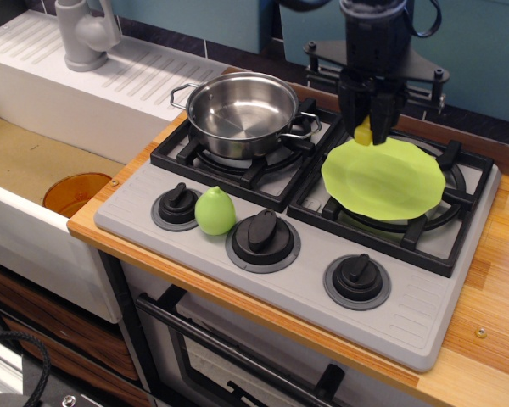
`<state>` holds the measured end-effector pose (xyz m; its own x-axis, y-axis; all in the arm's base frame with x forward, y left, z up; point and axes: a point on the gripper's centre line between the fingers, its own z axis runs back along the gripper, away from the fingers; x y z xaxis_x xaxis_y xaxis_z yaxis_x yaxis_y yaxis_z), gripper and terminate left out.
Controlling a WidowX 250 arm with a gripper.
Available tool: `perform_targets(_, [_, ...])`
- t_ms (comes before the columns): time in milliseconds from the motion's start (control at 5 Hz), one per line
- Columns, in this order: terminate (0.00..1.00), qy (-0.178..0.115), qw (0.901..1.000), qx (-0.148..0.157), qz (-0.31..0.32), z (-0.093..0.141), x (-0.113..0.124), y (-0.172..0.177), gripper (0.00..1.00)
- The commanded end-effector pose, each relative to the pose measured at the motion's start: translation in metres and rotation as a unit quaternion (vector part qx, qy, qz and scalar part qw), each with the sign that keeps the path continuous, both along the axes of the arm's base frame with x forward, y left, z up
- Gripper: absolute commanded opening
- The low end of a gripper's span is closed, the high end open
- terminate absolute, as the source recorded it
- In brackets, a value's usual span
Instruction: Put fry on plate and smallpear in pot or pan on stove
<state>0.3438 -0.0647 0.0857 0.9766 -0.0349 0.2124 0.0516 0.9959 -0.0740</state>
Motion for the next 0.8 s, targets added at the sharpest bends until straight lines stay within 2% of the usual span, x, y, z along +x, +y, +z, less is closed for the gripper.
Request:
perform_targets(0, [0.00,-0.014,0.9999,-0.001,0.004,0.009,0.003,-0.010,1.00])
perform_targets(400, [0.00,-0.001,1.0000,-0.002,0.006,0.021,-0.005,-0.013,1.00])
perform_targets(600, [0.00,0.012,0.9998,0.014,-0.004,0.036,-0.013,0.004,1.00])
